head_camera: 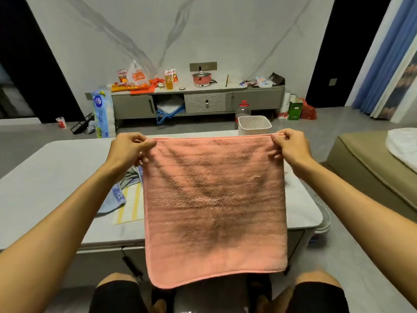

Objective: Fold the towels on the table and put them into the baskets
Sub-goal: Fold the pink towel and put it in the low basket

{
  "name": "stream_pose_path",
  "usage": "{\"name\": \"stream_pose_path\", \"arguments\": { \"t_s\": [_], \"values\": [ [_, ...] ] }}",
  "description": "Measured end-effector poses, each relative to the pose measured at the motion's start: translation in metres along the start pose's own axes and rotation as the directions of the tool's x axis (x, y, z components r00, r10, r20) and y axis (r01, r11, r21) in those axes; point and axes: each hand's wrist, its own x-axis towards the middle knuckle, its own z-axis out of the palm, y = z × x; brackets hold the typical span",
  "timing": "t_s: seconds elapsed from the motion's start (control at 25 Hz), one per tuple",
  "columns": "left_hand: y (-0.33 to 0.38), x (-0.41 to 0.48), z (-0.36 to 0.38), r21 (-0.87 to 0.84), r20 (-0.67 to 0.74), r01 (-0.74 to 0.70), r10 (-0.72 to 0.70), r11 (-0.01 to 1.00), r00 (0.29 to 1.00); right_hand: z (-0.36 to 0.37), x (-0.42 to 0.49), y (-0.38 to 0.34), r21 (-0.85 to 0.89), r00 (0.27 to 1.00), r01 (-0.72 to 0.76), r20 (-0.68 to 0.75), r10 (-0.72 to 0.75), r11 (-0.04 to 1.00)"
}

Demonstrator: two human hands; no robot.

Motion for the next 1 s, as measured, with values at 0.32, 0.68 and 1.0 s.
{"name": "stream_pose_path", "arguments": {
  "t_s": [0.32, 0.68, 1.0],
  "values": [
    [-0.142, 0.141, 0.092, 0.145, -0.039, 0.297, -0.295, 0.944, 0.955, 0.156, 0.126, 0.143, -0.251, 0.937, -0.263, 0.163, 0.308, 0.932],
    [-0.195, 0.121, 0.114, 0.474, 0.091, -0.118, 0.085, 0.873, 0.992, 0.193, 0.071, 0.165, -0.478, 0.906, 0.285, 0.417, -0.071, 0.831],
    [-0.218, -0.059, 0.077, 0.399, 0.715, -0.482, 0.065, 0.780, 0.696, 0.183, -0.127, 0.170, -0.309, 0.520, 0.746, 0.824, -0.226, 0.590]
  ]
}}
